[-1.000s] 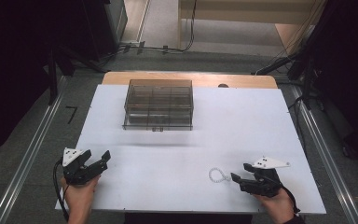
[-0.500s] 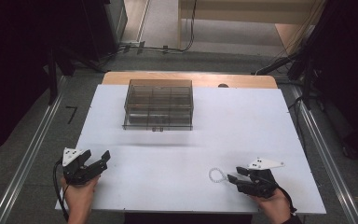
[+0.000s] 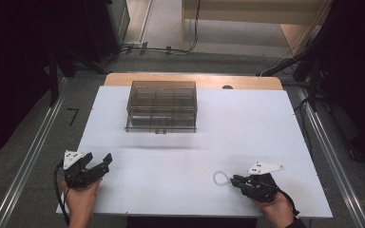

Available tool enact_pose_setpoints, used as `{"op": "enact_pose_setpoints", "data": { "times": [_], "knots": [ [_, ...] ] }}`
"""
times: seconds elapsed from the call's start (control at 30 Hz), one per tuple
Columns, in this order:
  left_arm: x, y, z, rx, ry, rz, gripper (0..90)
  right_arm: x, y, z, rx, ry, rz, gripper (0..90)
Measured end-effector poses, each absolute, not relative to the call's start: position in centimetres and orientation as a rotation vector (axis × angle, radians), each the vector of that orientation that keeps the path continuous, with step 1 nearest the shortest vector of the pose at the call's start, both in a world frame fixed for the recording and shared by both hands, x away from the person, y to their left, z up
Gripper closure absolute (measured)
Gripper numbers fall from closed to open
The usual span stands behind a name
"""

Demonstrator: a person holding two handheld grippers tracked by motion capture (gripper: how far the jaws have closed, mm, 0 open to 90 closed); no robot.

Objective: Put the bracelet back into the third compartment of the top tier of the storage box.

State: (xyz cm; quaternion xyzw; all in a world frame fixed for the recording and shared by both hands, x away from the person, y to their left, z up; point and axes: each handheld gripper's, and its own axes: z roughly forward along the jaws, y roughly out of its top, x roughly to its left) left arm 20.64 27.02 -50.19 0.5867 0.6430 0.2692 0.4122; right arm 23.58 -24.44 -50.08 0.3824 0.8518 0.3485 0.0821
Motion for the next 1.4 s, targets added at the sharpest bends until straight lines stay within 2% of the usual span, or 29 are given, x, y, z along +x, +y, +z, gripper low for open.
{"op": "enact_pose_setpoints", "data": {
  "times": [0.07, 0.17, 0.73, 1.4],
  "knots": [
    [20.6, 27.0, -50.2, 1.474, 1.617, 0.677, 24.8, 23.6, -24.4, -50.1, 1.129, 2.550, 1.043, 81.7],
    [20.7, 27.0, -50.2, 1.475, 1.618, 0.677, 24.8, 23.6, -24.3, -50.1, 1.121, 2.560, 1.037, 82.8],
    [20.7, 27.1, -50.2, 1.473, 1.620, 0.676, 24.8, 24.1, -24.6, -48.8, 1.129, 2.491, 1.124, 83.2],
    [20.7, 27.1, -50.3, 1.474, 1.620, 0.669, 23.6, 25.8, -23.1, -45.2, 1.060, 2.377, 1.292, 83.3]
  ]
}}
